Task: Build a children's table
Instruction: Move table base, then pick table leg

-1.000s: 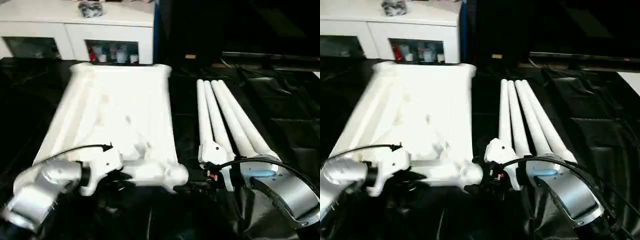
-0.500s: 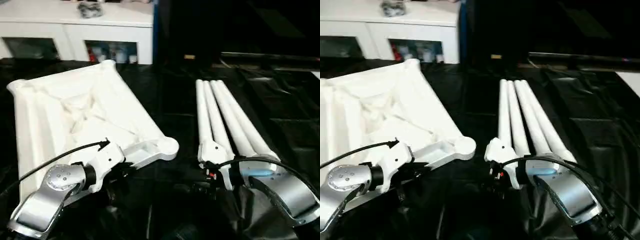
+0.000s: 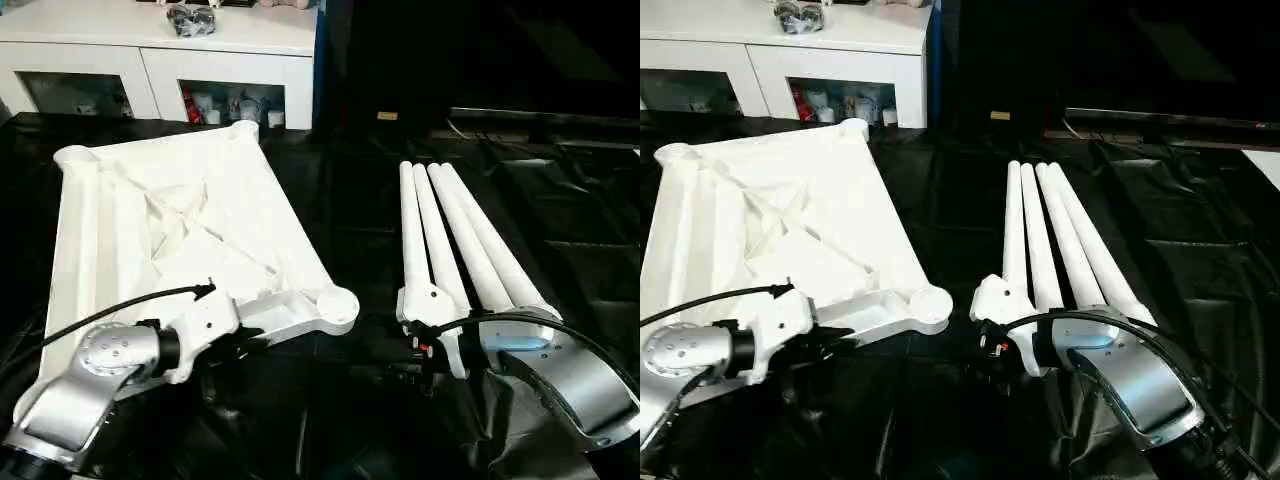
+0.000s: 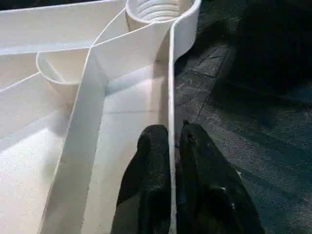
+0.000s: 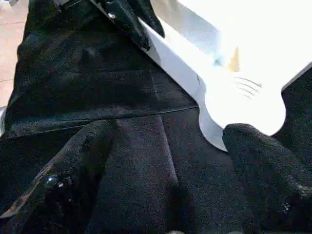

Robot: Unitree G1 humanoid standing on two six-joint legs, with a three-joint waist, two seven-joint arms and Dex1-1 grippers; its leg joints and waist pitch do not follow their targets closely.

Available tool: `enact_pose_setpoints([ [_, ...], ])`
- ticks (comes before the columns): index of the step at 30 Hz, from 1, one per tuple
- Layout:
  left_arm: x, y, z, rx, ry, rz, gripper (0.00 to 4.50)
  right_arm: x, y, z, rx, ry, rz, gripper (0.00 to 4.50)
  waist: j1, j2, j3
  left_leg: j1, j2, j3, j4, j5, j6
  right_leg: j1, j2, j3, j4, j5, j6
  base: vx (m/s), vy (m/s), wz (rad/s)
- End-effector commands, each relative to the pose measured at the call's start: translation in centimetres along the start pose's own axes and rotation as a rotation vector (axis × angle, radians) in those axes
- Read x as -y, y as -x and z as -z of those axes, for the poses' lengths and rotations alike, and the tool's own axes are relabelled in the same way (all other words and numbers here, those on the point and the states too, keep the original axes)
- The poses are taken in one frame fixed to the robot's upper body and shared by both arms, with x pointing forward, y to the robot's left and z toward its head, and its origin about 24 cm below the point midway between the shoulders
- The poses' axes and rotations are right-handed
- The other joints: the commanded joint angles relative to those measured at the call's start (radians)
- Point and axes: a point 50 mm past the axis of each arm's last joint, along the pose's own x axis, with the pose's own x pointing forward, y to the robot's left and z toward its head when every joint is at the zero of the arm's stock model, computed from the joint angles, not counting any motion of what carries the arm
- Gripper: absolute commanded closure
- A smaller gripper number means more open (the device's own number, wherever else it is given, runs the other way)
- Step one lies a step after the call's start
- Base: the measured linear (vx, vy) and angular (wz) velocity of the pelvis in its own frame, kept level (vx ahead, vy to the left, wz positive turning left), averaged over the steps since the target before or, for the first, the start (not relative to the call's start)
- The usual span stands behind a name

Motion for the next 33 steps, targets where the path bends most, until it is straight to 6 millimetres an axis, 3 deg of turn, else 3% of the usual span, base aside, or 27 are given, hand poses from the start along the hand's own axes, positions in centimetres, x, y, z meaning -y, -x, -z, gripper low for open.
enact_pose_setpoints([
  [1, -0.5, 0.8, -0.6, 0.005, -0.038, 0.009, 3.57, 0.5, 0.4, -0.5, 0.023, 0.006, 0.030, 0.43, -0.003, 0.003, -0.051, 0.017, 0.060, -0.028, -0.077, -0.251, -0.008, 0.024, -0.101, 0.058, -0.095, -0.222, -0.134, 0.000, 0.000, 0.00],
  [6, -1.1, 2.4, -1.7, 0.036, -0.048, 0.004, 3.48, 0.8, 0.7, -1.3, 0.084, -0.037, 0.051, 0.43, -0.004, 0.003, -0.051, 0.019, 0.060, -0.027, -0.076, -0.247, -0.006, 0.023, -0.103, 0.057, -0.092, -0.208, -0.151, 0.000, 0.000, 0.00],
  [9, -1.4, 3.2, -2.2, 0.050, -0.039, -0.008, 3.44, 1.1, 0.7, -2.0, 0.127, -0.072, 0.075, 0.09, -0.007, 0.004, -0.051, 0.019, 0.059, -0.027, -0.077, -0.246, -0.009, 0.023, -0.099, 0.055, -0.090, -0.209, -0.155, 0.000, 0.000, 0.00],
  [12, -2.3, 3.5, -2.9, 0.091, -0.040, -0.090, 3.44, 3.0, 0.2, -3.1, 0.180, -0.161, 0.249, 0.05, -0.012, 0.000, -0.051, 0.020, 0.057, -0.026, -0.079, -0.245, -0.021, 0.021, -0.099, 0.054, -0.090, -0.225, -0.153, 0.000, 0.000, 0.00],
  [14, -2.8, 3.3, -3.3, 0.109, -0.044, -0.140, 3.44, 4.4, -0.1, -3.4, 0.195, -0.240, 0.369, 0.05, -0.021, 0.003, -0.051, 0.023, 0.053, -0.027, -0.081, -0.262, -0.048, 0.019, -0.099, 0.052, -0.090, -0.261, -0.158, 0.000, 0.000, 0.00],
  [16, -2.9, 3.0, -3.6, 0.126, -0.053, -0.165, 3.44, 5.2, -0.2, -3.4, 0.193, -0.265, 0.439, 0.05, -0.019, 0.004, -0.050, 0.028, 0.056, -0.025, -0.080, -0.264, -0.054, 0.014, -0.099, 0.055, -0.092, -0.256, -0.149, 0.000, 0.000, 0.00],
  [21, -2.2, 1.1, -5.6, 0.240, -0.038, -0.171, 3.44, 7.7, 0.0, -2.9, 0.155, -0.411, 0.728, 0.05, -0.025, 0.001, -0.058, 0.024, 0.055, -0.023, -0.080, -0.214, -0.081, 0.021, -0.098, 0.054, -0.080, -0.149, -0.150, 0.000, 0.000, 0.00],
  [25, -1.5, 0.6, -6.4, 0.284, 0.017, -0.108, 3.06, 8.3, 0.2, -2.2, 0.099, -0.492, 0.831, 0.00, -0.027, -0.004, -0.059, 0.018, 0.048, -0.020, -0.077, -0.169, -0.072, 0.029, -0.095, 0.053, -0.075, -0.082, -0.142, 0.000, 0.000, 0.00],
  [27, -1.3, 0.4, -6.7, 0.292, 0.017, -0.100, 2.72, 8.4, 0.2, -1.9, 0.080, -0.522, 0.850, 0.00, -0.028, -0.002, -0.059, 0.019, 0.049, -0.019, -0.077, -0.169, -0.074, 0.029, -0.094, 0.054, -0.076, -0.088, -0.143, 0.000, 0.000, 0.00],
  [33, -1.2, 0.1, -7.1, 0.294, -0.006, -0.095, 2.30, 8.6, -0.2, -1.1, -0.001, -0.586, 0.887, 0.00, -0.032, 0.001, -0.056, 0.022, 0.049, -0.021, -0.081, -0.202, -0.087, 0.027, -0.092, 0.054, -0.082, -0.134, -0.119, 0.000, 0.000, 0.00],
])
